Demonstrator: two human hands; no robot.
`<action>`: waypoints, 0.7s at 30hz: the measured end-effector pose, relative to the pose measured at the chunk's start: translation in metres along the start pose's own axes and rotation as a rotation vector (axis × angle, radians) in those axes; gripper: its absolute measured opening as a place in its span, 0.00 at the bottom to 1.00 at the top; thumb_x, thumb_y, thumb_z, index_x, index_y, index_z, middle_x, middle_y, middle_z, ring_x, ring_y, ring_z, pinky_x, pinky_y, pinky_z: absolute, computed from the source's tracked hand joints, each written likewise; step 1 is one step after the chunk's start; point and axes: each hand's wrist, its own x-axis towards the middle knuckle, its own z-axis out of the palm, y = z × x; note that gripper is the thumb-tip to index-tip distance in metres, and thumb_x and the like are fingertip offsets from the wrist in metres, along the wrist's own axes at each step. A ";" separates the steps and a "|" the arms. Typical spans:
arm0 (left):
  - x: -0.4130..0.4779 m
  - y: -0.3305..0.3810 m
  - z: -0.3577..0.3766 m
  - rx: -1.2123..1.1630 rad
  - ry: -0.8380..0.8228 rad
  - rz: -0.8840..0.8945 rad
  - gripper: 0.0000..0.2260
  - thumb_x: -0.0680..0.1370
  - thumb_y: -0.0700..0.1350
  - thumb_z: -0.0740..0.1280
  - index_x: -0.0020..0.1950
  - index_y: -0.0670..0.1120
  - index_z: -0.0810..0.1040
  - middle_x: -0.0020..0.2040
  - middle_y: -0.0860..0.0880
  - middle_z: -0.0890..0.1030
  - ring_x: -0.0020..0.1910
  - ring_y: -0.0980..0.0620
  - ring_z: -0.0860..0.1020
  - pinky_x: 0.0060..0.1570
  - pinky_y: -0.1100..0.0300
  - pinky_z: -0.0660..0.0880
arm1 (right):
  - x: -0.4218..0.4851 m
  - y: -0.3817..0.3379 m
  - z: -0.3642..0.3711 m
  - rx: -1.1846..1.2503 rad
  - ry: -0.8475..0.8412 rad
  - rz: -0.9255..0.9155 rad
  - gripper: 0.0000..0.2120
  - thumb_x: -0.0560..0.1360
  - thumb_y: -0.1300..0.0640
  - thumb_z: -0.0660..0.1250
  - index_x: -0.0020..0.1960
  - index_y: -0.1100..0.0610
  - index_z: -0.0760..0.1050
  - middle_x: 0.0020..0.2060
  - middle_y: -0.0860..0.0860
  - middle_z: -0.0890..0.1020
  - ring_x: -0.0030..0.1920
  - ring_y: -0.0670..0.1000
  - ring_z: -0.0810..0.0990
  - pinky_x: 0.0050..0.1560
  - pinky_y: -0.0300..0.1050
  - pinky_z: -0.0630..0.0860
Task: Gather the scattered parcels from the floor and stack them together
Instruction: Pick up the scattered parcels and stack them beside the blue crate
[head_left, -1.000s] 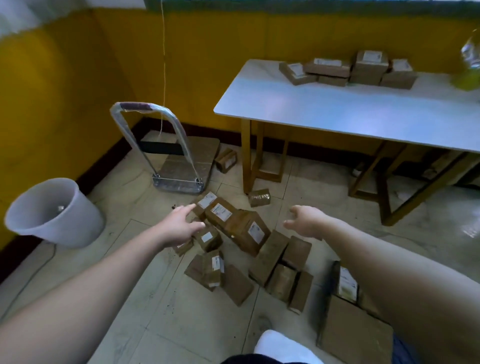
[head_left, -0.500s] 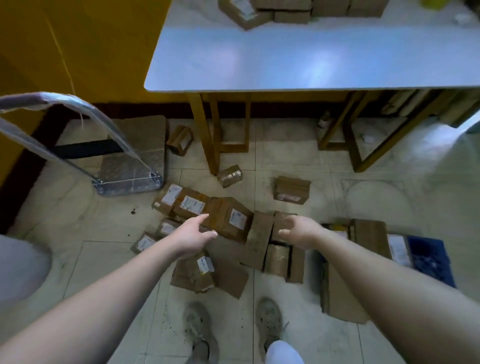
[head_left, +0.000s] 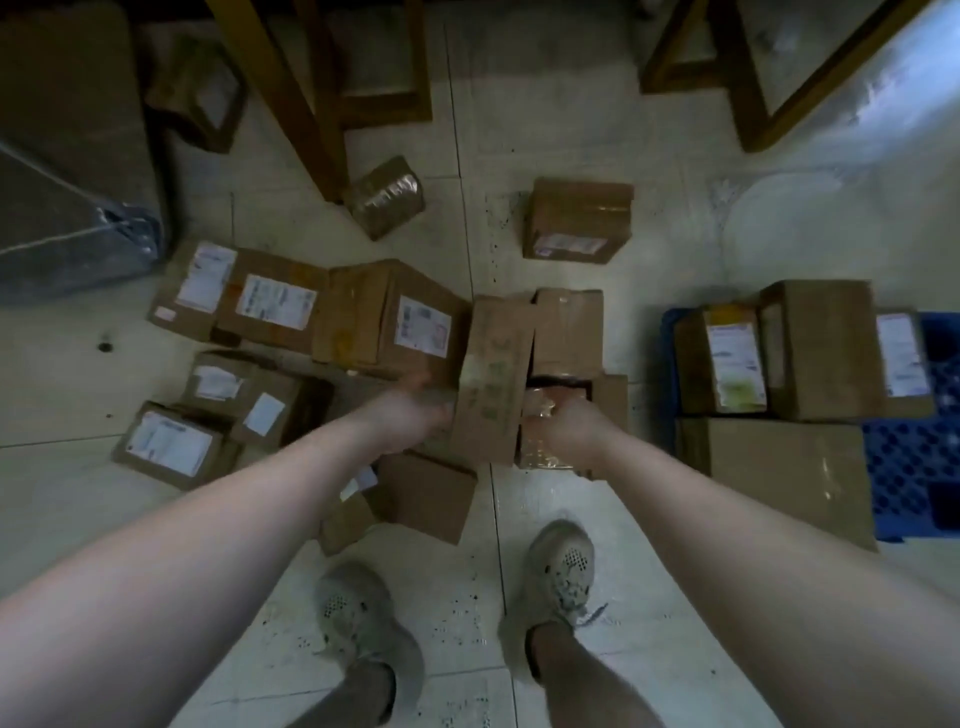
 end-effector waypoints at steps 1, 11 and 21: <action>0.022 -0.008 0.011 -0.023 -0.001 -0.015 0.22 0.78 0.51 0.65 0.71 0.52 0.66 0.62 0.56 0.72 0.54 0.57 0.71 0.51 0.61 0.70 | 0.020 0.010 0.009 0.060 0.002 -0.001 0.19 0.78 0.52 0.64 0.68 0.54 0.70 0.52 0.51 0.80 0.44 0.48 0.77 0.41 0.35 0.76; 0.145 -0.059 0.091 -0.315 -0.039 -0.203 0.23 0.80 0.51 0.61 0.75 0.52 0.62 0.69 0.50 0.72 0.62 0.47 0.74 0.59 0.50 0.74 | 0.123 0.059 0.080 0.348 -0.017 0.101 0.18 0.78 0.54 0.64 0.67 0.55 0.70 0.56 0.55 0.80 0.46 0.52 0.78 0.43 0.45 0.75; 0.027 -0.013 0.055 -0.494 0.038 -0.112 0.28 0.80 0.42 0.61 0.76 0.56 0.54 0.70 0.48 0.70 0.61 0.49 0.72 0.59 0.51 0.72 | 0.011 0.010 0.041 0.552 0.043 0.021 0.24 0.77 0.63 0.65 0.70 0.51 0.63 0.49 0.43 0.76 0.49 0.46 0.76 0.47 0.36 0.74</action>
